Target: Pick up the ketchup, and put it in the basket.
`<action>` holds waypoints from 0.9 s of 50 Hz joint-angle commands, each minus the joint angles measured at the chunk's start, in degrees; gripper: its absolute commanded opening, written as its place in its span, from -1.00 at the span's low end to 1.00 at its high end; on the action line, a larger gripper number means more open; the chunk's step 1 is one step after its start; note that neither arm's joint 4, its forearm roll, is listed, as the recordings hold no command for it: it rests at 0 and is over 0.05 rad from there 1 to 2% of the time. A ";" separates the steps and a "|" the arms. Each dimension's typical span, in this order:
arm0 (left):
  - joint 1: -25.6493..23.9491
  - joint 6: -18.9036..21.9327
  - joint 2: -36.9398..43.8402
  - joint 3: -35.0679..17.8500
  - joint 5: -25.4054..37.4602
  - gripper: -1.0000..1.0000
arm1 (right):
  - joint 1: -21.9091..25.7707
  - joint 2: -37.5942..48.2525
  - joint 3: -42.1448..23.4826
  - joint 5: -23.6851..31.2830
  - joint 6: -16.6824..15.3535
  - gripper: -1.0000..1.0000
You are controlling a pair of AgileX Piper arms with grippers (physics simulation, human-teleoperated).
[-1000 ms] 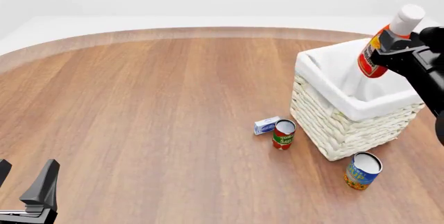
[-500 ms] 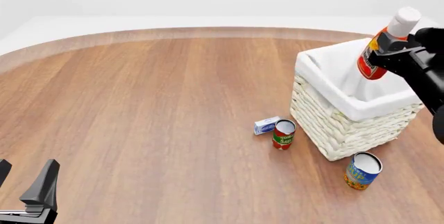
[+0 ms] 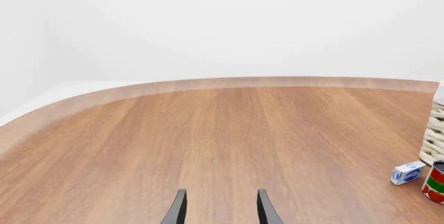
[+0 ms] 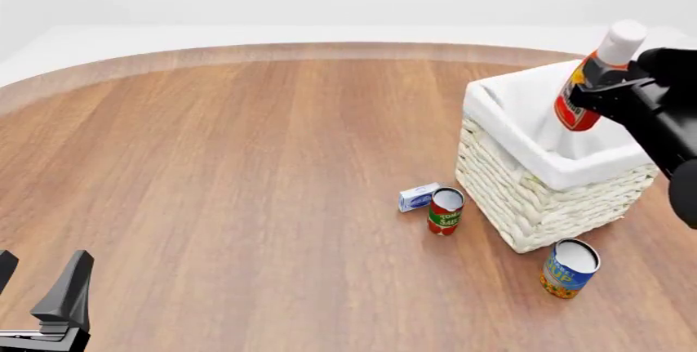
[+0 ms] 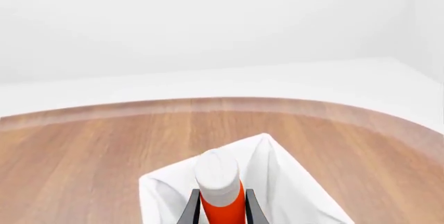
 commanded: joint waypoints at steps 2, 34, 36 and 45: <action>0.00 0.00 0.00 0.00 0.00 1.00 | -0.25 1.45 -0.66 -0.06 0.71 -1.00; 0.00 0.00 0.00 0.00 0.00 1.00 | -0.32 5.07 -1.94 0.21 0.55 -1.00; 0.00 0.00 0.00 0.00 0.00 1.00 | -0.42 5.01 -1.91 0.28 0.53 -1.00; 0.00 0.00 0.00 0.00 0.00 1.00 | -0.37 6.16 -2.19 0.34 0.38 -1.00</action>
